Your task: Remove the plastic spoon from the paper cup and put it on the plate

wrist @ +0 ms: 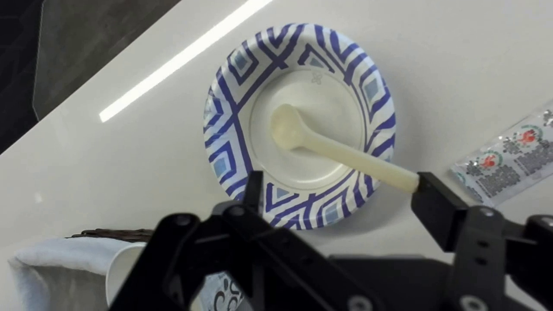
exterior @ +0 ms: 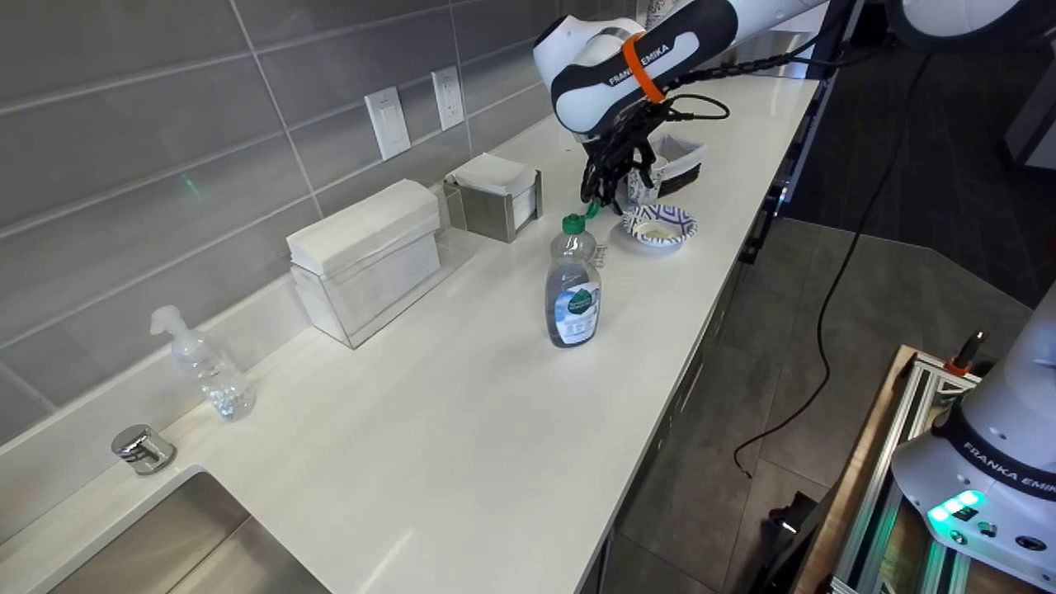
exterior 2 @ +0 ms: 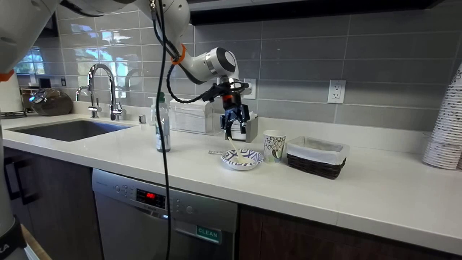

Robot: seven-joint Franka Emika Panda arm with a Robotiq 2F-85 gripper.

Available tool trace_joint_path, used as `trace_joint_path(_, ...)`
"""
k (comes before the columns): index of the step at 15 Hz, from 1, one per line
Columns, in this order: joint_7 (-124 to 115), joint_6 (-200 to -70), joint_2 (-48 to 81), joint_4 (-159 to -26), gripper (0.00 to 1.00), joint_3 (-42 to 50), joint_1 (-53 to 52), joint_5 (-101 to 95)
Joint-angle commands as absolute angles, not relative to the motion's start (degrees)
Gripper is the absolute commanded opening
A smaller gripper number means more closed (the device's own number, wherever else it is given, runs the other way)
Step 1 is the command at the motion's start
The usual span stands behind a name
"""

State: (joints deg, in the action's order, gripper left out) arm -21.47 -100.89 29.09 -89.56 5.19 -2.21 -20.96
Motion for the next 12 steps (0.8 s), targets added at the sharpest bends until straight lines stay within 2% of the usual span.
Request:
trace_joint_path(1,-22.5,-100.1,31.1,-86.5,0.94,5.4,-3.1,-19.8)
trace_joint_path(2,-22.7,-100.6,30.6,-86.5,1.0,5.6,-3.2,-20.2)
trace_joint_path(6,-21.9,-102.7,26.3,-87.3,1.0,5.4,-2.5,-19.3)
trace_joint_path(12,-12.4,-123.4,14.1,-101.7,1.0,3.7,-0.1,-16.5)
